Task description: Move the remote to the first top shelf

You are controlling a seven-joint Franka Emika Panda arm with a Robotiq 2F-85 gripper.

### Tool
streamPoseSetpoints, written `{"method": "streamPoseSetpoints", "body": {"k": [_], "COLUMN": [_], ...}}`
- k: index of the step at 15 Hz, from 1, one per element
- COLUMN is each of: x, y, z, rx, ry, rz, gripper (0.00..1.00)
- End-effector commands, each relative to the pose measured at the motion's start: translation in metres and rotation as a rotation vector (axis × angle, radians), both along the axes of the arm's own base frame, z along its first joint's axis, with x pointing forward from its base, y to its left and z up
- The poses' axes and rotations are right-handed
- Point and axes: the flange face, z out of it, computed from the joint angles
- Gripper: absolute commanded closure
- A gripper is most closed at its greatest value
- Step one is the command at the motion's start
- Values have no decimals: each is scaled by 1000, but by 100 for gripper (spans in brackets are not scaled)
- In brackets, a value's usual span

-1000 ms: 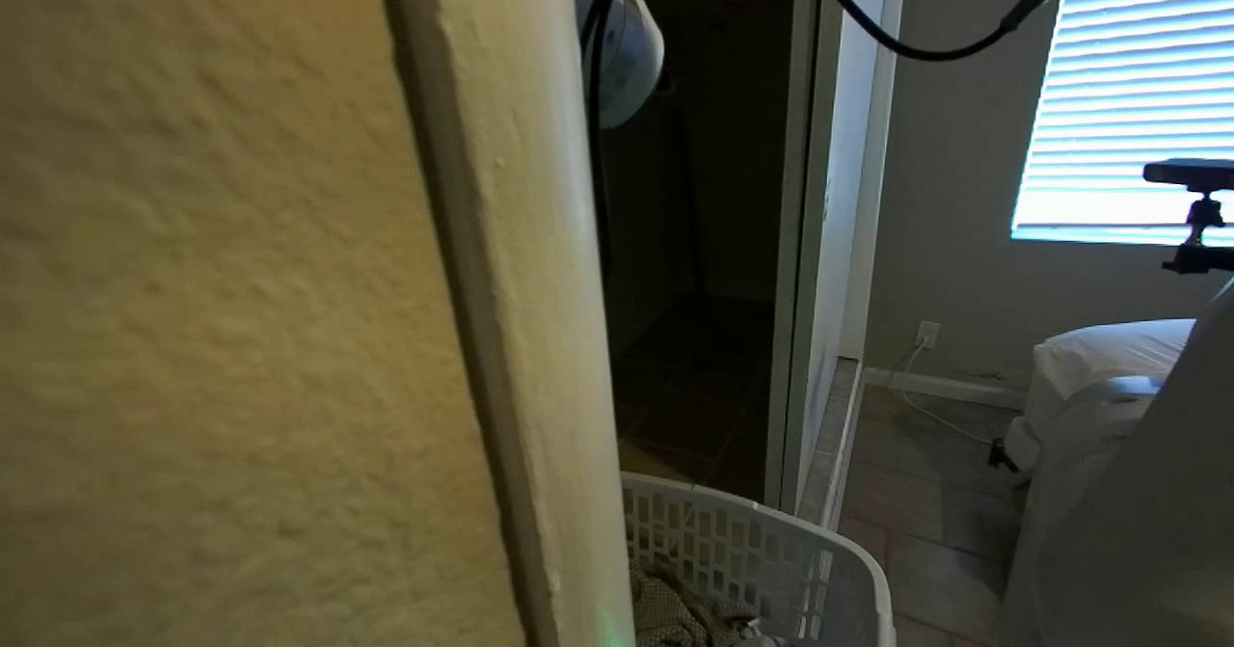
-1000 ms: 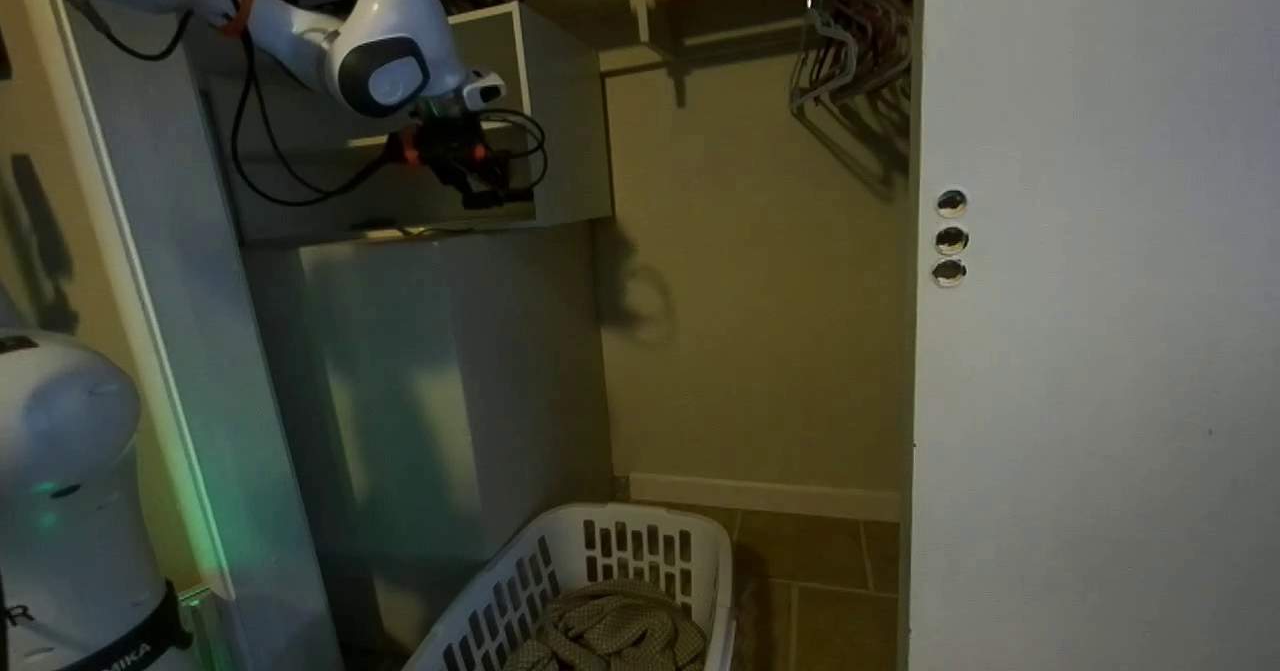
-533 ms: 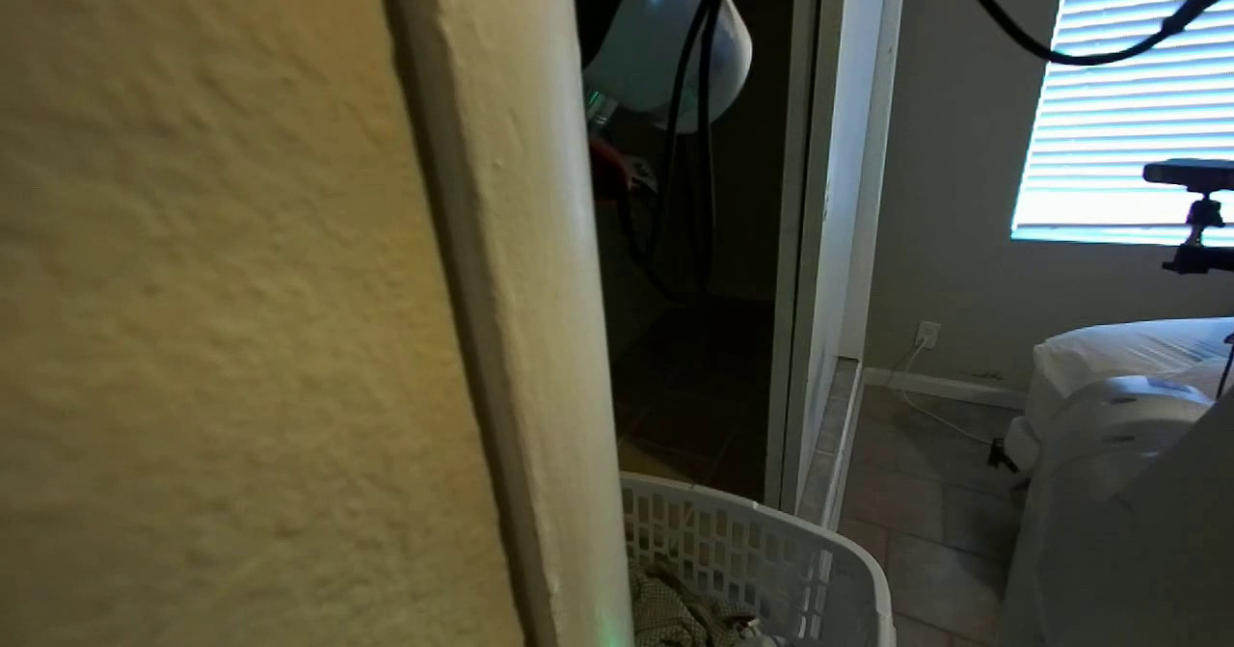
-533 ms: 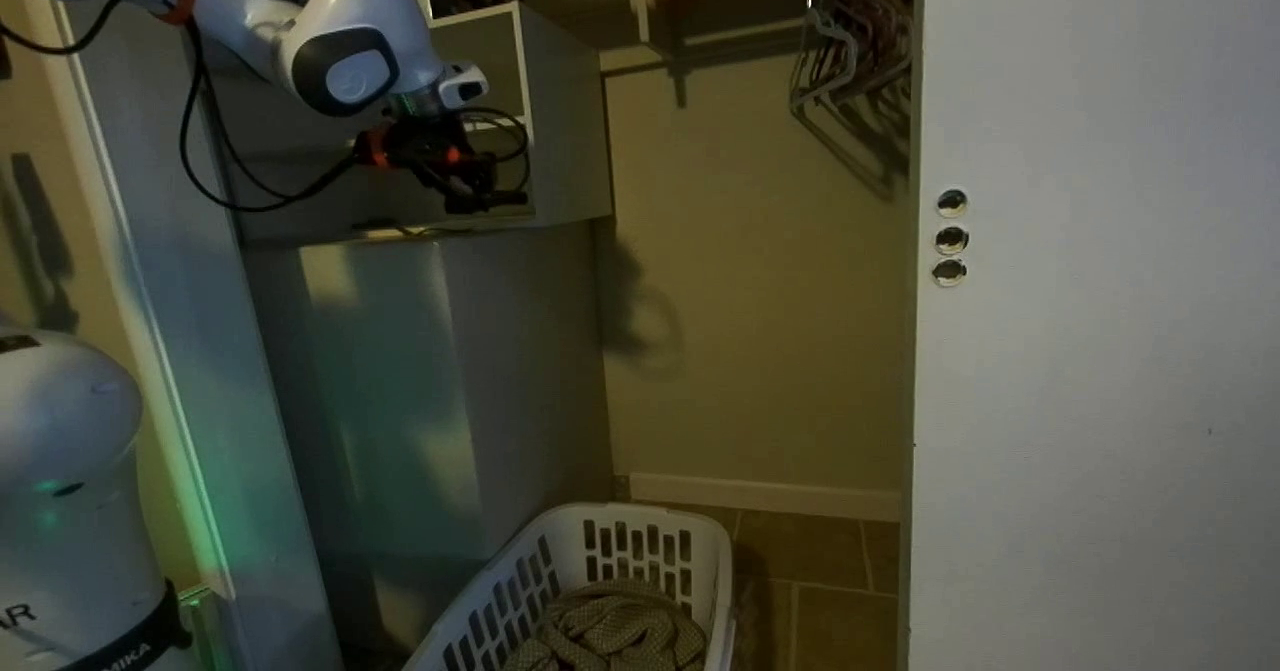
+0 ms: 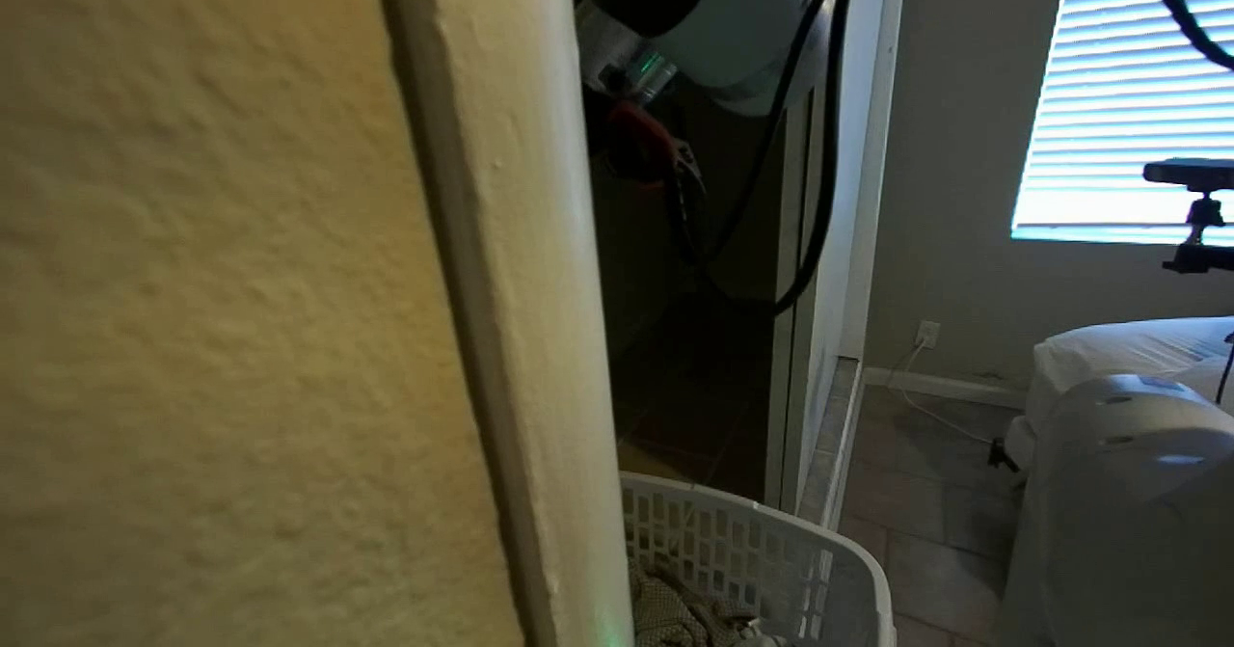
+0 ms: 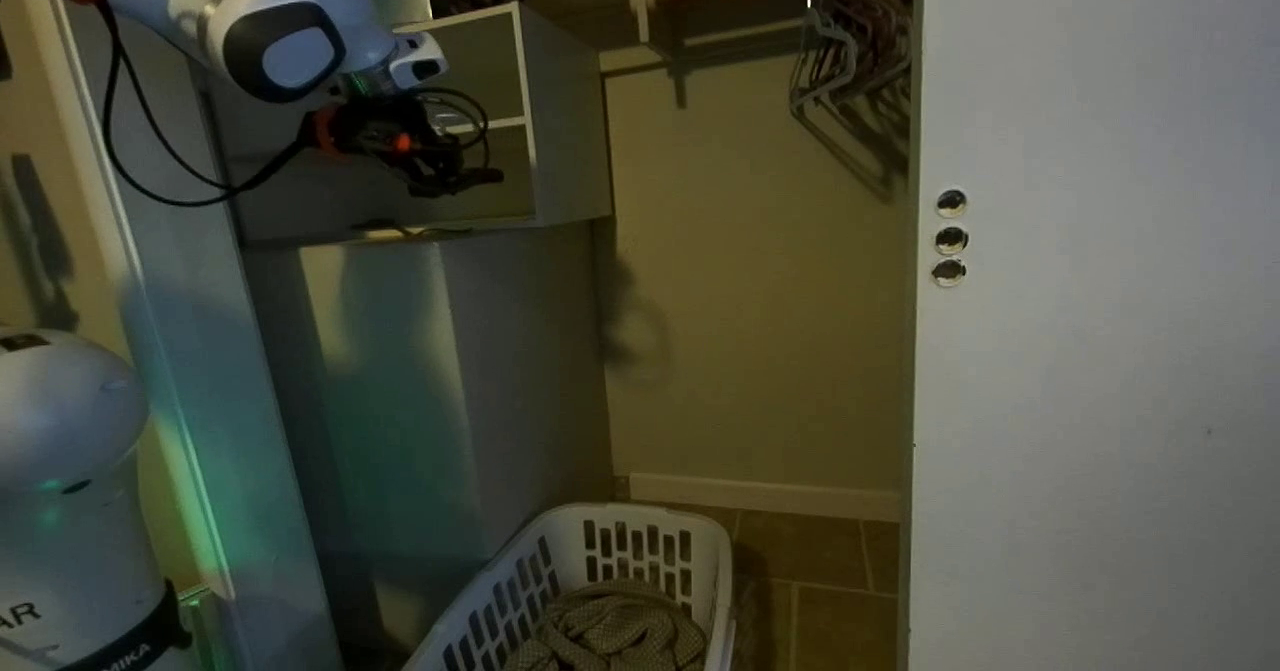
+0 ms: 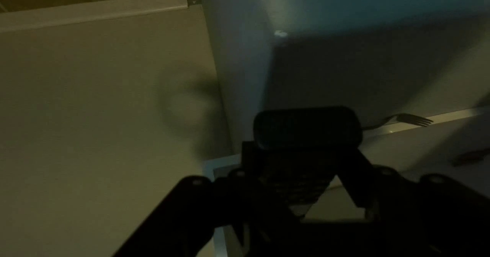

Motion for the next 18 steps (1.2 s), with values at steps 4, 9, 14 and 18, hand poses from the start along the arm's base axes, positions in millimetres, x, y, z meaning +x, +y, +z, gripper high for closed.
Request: {"method": "streamPoseSetpoints", "body": {"k": [4, 9, 14, 18], "x": [-32, -32, -24, -8], "y": [-4, -2, 5, 16], "z": [33, 54, 79, 101], "rx": [63, 71, 54, 25], "ry": [-89, -150, -205, -219], "rz": [-52, -69, -61, -34], "gripper": [69, 69, 69, 69]}}
